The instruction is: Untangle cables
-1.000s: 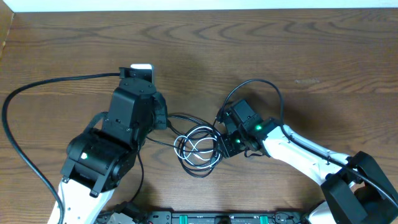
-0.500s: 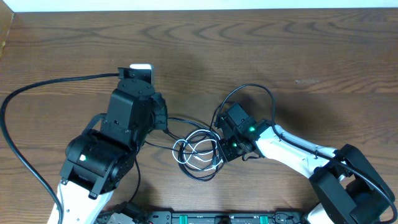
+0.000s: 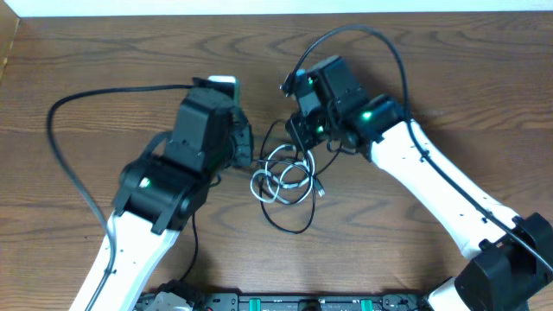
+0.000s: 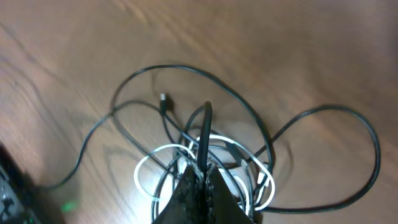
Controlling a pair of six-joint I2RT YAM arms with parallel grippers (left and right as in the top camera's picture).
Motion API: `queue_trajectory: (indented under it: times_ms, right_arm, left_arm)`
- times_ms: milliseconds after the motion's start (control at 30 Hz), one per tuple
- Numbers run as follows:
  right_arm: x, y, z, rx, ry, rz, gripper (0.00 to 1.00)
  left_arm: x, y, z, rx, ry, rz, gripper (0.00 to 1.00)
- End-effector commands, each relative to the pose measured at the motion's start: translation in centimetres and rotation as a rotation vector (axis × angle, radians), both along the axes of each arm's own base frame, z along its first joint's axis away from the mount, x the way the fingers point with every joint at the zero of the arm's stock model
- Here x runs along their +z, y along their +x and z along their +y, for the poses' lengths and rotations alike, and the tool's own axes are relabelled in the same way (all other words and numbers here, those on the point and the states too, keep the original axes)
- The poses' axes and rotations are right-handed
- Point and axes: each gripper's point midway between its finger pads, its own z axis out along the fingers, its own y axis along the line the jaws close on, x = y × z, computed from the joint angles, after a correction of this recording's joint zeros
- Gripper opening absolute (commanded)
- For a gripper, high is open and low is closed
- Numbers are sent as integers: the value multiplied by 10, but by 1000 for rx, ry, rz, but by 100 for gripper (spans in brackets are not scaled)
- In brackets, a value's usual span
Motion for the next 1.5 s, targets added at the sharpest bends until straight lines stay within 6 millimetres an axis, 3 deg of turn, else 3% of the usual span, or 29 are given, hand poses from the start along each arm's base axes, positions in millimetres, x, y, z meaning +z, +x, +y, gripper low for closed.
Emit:
queue_trajectory:
  times_ms: [0, 133, 267, 400, 467, 667, 767, 1000, 1100, 1267, 1367, 1467]
  right_arm:
    - [30, 26, -19, -50, -28, -99, 1]
    - [62, 52, -37, -114, -2, -174, 1]
    - [118, 70, -49, -154, 34, -291, 1]
    - [141, 75, -59, -178, -1, -359, 1]
    - [147, 77, -62, -194, -8, -378, 1]
    - [200, 76, -66, -210, 47, -470, 1]
    - [213, 74, -66, -212, 62, -493, 1]
    - [240, 69, -66, -204, 102, -538, 1]
    - [236, 66, -66, -200, 93, -522, 1]
    - [237, 63, -60, -167, 101, -525, 1]
    - [238, 62, -57, -149, 96, -539, 1]
    - [238, 57, -49, -118, 89, -548, 1]
  left_arm:
    - [-15, 9, -8, -11, -2, 42, 35]
    - [-12, 14, -18, -43, -37, 30, 35]
    - [-21, 17, -21, -48, -32, 54, 35]
    - [-43, 22, -62, -209, -146, 105, 35]
    - [-51, 30, -72, -229, -169, 105, 35]
    - [-85, 42, -103, -279, -155, 145, 35]
    - [-91, 54, -117, -294, -156, 110, 35]
    - [-95, 55, -117, -289, -153, 120, 35]
    - [-99, 63, -101, -41, -224, 173, 35]
    - [-100, 61, -104, 96, -281, 191, 35]
    - [-97, 57, -116, 148, -336, 199, 36]
    - [-96, 58, -113, 304, -375, 174, 35]
